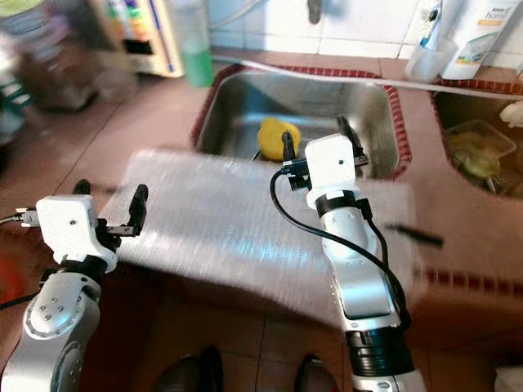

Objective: Kitchen organization

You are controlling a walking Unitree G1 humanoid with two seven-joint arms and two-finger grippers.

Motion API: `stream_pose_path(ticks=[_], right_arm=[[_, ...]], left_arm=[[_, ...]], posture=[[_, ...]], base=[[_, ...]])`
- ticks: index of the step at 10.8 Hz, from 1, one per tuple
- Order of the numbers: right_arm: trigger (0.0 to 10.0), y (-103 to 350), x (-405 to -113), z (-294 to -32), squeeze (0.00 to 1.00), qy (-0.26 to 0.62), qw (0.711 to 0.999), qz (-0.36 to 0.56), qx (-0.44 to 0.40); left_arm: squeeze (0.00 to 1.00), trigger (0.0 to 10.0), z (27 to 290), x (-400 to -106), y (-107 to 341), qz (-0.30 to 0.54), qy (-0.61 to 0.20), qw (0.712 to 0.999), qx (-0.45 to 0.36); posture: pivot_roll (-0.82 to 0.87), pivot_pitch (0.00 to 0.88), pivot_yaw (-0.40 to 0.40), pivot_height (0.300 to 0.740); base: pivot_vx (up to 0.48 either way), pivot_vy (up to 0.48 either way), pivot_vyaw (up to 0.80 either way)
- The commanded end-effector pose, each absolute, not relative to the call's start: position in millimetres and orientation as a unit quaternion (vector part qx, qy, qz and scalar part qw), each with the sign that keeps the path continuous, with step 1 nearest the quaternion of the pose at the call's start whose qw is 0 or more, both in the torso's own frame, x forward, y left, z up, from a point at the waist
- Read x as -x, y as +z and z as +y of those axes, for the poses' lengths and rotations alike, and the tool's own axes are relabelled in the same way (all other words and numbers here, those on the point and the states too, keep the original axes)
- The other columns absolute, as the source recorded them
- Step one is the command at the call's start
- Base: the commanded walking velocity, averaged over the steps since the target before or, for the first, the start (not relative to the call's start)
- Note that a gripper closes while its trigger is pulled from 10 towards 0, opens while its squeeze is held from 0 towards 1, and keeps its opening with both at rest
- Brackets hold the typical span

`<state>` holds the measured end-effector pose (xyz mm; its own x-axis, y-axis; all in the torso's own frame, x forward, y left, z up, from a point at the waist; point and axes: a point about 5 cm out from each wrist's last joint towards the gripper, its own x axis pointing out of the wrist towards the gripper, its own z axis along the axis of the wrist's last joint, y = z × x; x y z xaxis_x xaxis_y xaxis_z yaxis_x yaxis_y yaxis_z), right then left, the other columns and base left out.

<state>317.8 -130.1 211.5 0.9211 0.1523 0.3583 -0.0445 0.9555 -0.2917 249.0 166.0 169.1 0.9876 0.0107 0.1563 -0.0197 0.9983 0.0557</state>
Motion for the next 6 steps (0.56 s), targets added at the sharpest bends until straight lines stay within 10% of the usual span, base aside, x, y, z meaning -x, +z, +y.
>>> stream_pose_path(ticks=[1, 6], right_arm=[[10.0, 216.3, -317.9, -130.8, 1.00, 0.048, 0.969, -0.199, 0.141], [10.0, 219.9, -321.9, -132.4, 1.00, 0.046, 0.968, -0.202, 0.142]], left_arm=[[0.00, 10.0, 167.9, -247.6, 167.9, -0.073, 0.011, 0.997, -0.026], [0.00, 10.0, 164.5, -249.5, 166.9, -0.072, 0.005, 0.997, -0.025]], posture=[[-0.05, 0.177, 0.069, 0.740], [-0.05, 0.173, 0.064, 0.740]], base=[[-0.277, 0.000, 0.00], [-0.276, 0.000, 0.00]])
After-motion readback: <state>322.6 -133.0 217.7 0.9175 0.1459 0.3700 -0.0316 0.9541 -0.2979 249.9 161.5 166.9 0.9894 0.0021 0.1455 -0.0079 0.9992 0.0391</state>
